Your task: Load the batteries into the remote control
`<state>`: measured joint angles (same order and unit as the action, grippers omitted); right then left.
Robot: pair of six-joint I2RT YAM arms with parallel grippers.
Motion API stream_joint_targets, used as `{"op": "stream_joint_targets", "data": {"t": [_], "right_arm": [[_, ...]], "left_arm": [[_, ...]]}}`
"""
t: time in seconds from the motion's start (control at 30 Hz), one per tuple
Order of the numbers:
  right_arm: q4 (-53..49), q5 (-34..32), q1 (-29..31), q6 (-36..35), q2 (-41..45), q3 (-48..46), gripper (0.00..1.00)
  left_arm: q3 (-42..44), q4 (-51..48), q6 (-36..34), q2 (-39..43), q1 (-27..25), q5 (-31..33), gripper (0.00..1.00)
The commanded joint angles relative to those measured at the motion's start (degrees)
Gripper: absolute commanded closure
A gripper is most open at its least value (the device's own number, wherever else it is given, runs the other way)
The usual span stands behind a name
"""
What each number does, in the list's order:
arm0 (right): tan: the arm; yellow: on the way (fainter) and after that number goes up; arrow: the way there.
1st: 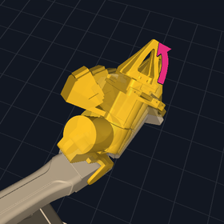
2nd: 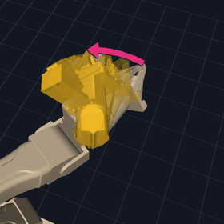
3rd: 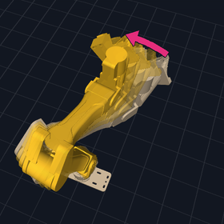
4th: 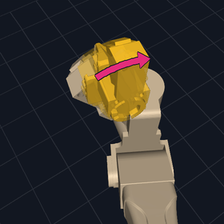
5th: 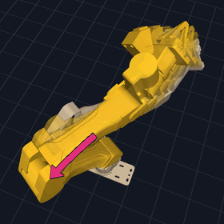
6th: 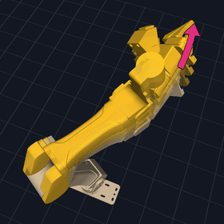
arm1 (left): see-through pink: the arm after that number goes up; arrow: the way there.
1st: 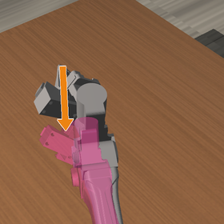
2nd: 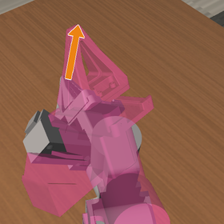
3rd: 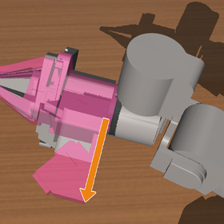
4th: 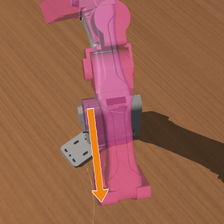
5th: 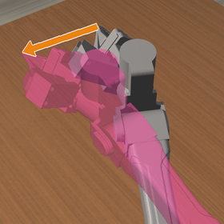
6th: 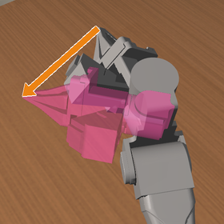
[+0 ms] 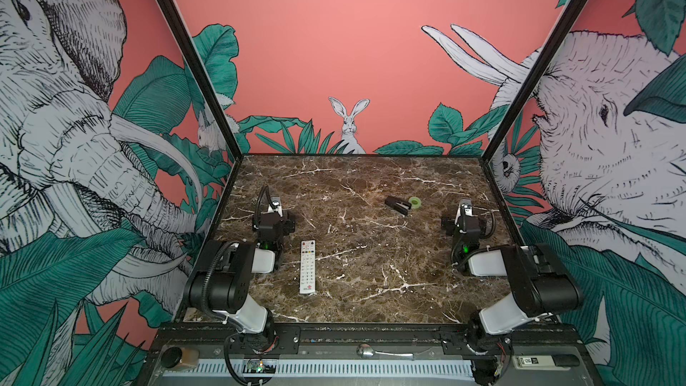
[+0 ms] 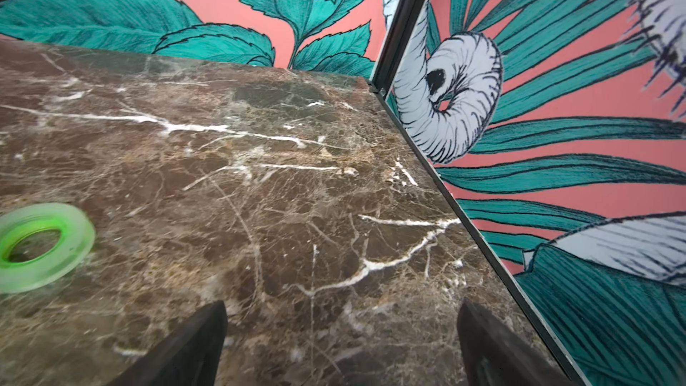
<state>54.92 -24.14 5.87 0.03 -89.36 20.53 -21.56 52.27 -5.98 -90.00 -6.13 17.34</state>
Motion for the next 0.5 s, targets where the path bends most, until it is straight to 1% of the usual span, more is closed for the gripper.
{"op": "stream_joint_targets", "data": {"t": [0.0, 0.1, 0.47], "right_arm": [[0.4, 1.0, -0.3, 1.5, 0.2, 0.5, 0.01], [0.7, 1.0, -0.3, 1.5, 0.2, 0.4, 0.01], [1.0, 1.1, -0.3, 1.5, 0.2, 0.3, 0.01]], "left_arm": [[-0.6, -0.1, 0.8, 1.3, 0.4, -0.9, 0.0], [-0.5, 1.2, 0.6, 0.7, 0.4, -0.6, 0.0], [-0.7, 0.4, 0.7, 1.0, 0.4, -0.8, 0.01]]}}
